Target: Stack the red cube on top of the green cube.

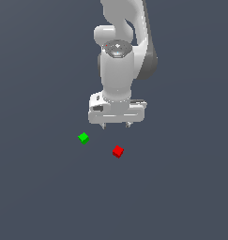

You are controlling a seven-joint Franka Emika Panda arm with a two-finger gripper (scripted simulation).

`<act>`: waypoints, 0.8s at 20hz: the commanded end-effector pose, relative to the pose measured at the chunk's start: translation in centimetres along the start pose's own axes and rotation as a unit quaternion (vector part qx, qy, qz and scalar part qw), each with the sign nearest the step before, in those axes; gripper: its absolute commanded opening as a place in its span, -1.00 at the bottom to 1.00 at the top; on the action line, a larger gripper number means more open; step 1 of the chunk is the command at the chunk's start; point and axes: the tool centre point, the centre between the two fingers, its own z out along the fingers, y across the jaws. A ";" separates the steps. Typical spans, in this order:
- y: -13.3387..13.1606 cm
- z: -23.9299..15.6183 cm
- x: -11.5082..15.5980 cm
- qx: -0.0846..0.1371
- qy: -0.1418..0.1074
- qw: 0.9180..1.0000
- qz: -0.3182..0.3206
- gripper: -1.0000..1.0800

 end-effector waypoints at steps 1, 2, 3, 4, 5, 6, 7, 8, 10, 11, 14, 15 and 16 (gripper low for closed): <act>0.0 0.0 0.0 0.000 0.000 1.000 0.000 0.92; 0.0 0.0 0.0 0.000 0.000 1.000 0.000 0.92; 0.0 0.1 0.0 0.000 0.000 1.000 0.001 0.92; 0.0 0.1 0.0 0.000 0.000 1.000 0.003 0.92; 0.0 0.2 0.0 0.000 0.000 1.000 0.005 0.92; 0.0 0.3 0.0 0.000 -0.001 1.000 0.008 0.92; -0.1 0.5 0.1 -0.001 -0.001 1.000 0.011 0.92; -0.1 0.7 0.1 -0.001 -0.001 1.000 0.016 0.92; -0.2 1.1 0.2 -0.001 -0.002 1.000 0.026 0.92; -0.2 1.4 0.2 -0.001 -0.003 0.999 0.032 0.92; -0.3 2.3 0.3 -0.002 -0.005 0.999 0.054 0.92; -0.3 2.7 0.4 -0.003 -0.006 0.998 0.063 0.92; -0.4 3.1 0.4 -0.003 -0.007 0.997 0.073 0.92</act>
